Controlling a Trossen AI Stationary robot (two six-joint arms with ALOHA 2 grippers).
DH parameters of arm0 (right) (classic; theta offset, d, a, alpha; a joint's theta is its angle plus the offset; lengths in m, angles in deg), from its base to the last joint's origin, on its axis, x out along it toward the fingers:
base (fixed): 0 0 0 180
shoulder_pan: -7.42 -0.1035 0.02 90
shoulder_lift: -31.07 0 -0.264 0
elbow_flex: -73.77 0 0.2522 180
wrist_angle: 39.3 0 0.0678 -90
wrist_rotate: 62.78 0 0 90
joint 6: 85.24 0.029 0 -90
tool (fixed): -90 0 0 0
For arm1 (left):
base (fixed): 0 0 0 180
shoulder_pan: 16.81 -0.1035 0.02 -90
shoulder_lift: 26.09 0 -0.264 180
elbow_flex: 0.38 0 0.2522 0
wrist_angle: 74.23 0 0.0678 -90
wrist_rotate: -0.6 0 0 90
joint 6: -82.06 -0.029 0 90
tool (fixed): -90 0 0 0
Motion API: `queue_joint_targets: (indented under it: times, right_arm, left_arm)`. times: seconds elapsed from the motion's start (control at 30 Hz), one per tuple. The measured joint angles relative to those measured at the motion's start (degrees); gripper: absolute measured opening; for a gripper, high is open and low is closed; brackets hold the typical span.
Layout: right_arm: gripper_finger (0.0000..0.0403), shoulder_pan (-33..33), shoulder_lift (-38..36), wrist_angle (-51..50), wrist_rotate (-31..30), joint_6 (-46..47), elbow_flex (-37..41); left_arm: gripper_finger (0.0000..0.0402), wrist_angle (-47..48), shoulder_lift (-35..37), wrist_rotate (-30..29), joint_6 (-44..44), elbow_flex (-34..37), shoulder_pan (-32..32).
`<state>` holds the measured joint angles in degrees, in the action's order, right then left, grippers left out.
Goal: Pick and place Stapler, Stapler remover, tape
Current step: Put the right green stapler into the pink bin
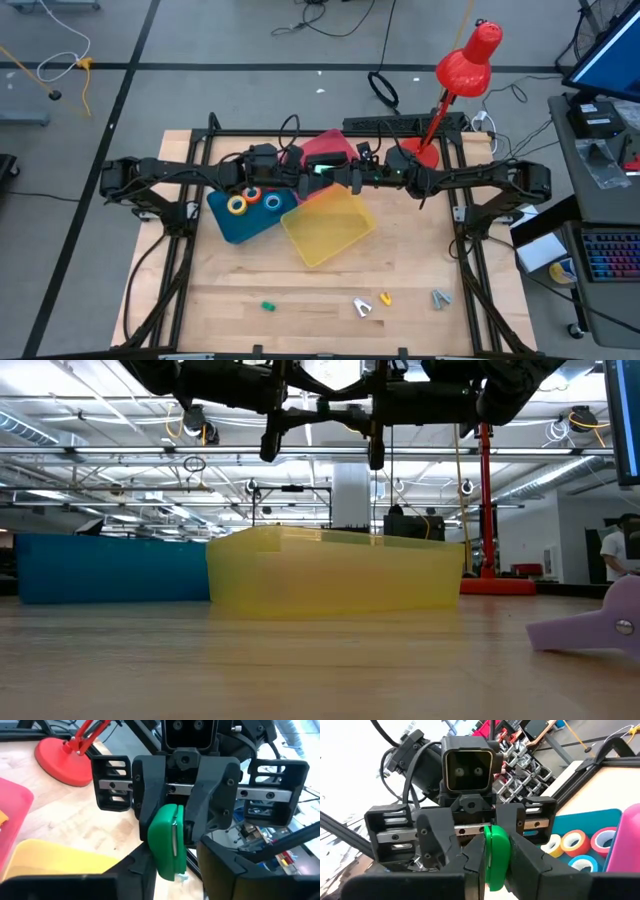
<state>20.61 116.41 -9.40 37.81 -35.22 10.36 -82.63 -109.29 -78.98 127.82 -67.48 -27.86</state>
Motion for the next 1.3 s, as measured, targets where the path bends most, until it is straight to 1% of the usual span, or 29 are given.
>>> queue_joint_targets:
  times: [0.1, 0.27, 0.57, 0.67, 0.87, 1.03, 1.13, 1.3]
  right_arm:
    - [0.0056, -0.02, 0.00, 0.30, -0.03, 0.16, -0.04]
    - [0.0056, -0.04, 0.01, 0.50, 0.26, -0.48, -0.04]
    - [0.0057, -0.04, 0.04, 0.03, 0.20, -0.40, -0.04]
    - [0.0063, -0.04, 0.11, 0.82, 0.21, -1.44, -0.04]
    - [0.0107, 0.08, 0.22, 1.19, 0.84, -5.40, -0.02]
    - [0.0148, 0.96, 0.22, -3.10, 1.17, -8.61, -0.02]
    - [0.0170, 1.63, 0.22, -4.74, 1.58, -8.99, -0.02]
    - [0.0197, 3.23, 0.22, -7.40, 2.25, -11.54, 0.04]
  left_arm:
    - [0.0107, -0.25, 0.00, 0.44, -0.04, 0.00, 0.02]
    - [0.0054, -0.49, -0.07, 0.93, 0.22, 0.00, -0.02]
    - [0.0053, -0.40, 0.00, 3.03, 0.44, -0.02, -1.34]
    - [0.0055, -0.33, -0.02, 3.14, -0.25, -0.02, -1.77]
    - [0.0053, 0.52, -0.02, 3.21, -1.29, -0.09, -3.24]
    - [0.0054, 4.13, -0.06, 3.07, -1.37, -0.11, -3.69]
    - [0.0054, 6.06, -0.07, 2.84, -1.79, -0.11, -3.83]
    - [0.0054, 9.24, -0.04, 1.50, -2.98, -0.14, -4.98]
